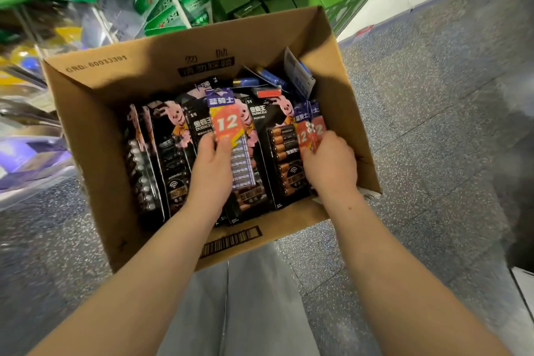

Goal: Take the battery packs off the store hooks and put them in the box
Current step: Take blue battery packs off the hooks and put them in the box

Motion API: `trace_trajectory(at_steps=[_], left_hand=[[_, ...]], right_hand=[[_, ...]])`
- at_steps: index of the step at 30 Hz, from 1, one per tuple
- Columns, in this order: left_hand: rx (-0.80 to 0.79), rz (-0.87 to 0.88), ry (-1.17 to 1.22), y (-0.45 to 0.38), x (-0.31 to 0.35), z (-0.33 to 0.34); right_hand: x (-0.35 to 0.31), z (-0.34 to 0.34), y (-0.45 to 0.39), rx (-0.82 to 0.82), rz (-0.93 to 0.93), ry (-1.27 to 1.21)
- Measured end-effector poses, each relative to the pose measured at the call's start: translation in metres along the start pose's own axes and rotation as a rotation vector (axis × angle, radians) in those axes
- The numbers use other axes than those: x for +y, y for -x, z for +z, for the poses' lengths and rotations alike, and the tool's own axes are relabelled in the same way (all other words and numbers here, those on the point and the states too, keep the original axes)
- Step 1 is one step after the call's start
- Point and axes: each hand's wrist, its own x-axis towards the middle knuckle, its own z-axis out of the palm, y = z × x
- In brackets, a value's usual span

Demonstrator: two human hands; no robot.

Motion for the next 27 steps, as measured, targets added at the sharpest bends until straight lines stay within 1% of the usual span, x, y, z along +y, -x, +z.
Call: trace_trajectory(at_steps=[1,3,5,6,9,10,11,14,16,20,22,24,27], left_hand=[[-0.001,0.004,0.018,-0.001,0.000,0.000],[-0.009,-0.001,0.050,-0.002,0.000,-0.001],[-0.011,-0.004,0.082,-0.003,-0.002,-0.002],[-0.013,-0.004,0.095,-0.003,-0.003,-0.002],[-0.032,-0.008,0.116,-0.001,-0.004,0.001],[-0.034,-0.005,0.116,-0.001,-0.003,0.002],[-0.041,-0.003,0.109,0.000,-0.003,0.002],[-0.070,-0.014,0.098,0.001,-0.001,0.003],[-0.075,-0.033,0.099,0.000,-0.002,0.001],[-0.060,-0.019,0.049,-0.004,-0.005,0.002],[-0.051,-0.014,0.039,-0.005,-0.007,0.003],[-0.050,-0.016,0.051,-0.005,-0.008,0.003],[-0.052,-0.018,0.065,-0.005,-0.009,0.002]], right_hand=[[0.000,-0.001,0.002,-0.025,0.004,-0.037],[0.001,-0.006,0.005,-0.033,-0.007,-0.198],[0.001,-0.017,0.010,-0.031,-0.047,-0.410],[-0.002,-0.022,0.013,-0.056,-0.036,-0.549],[-0.019,-0.034,0.025,-0.283,0.030,-0.991],[-0.027,-0.033,0.027,-0.339,0.022,-1.045],[-0.035,-0.031,0.029,-0.372,-0.012,-1.030],[-0.052,-0.017,0.033,-0.367,-0.134,-0.856],[-0.059,-0.010,0.036,-0.372,-0.111,-0.815],[-0.065,-0.010,0.041,-0.417,-0.005,-0.842],[-0.062,-0.015,0.042,-0.433,-0.013,-0.788],[-0.054,-0.022,0.041,-0.392,-0.038,-0.754],[-0.031,-0.031,0.026,-0.208,0.012,-0.728]])
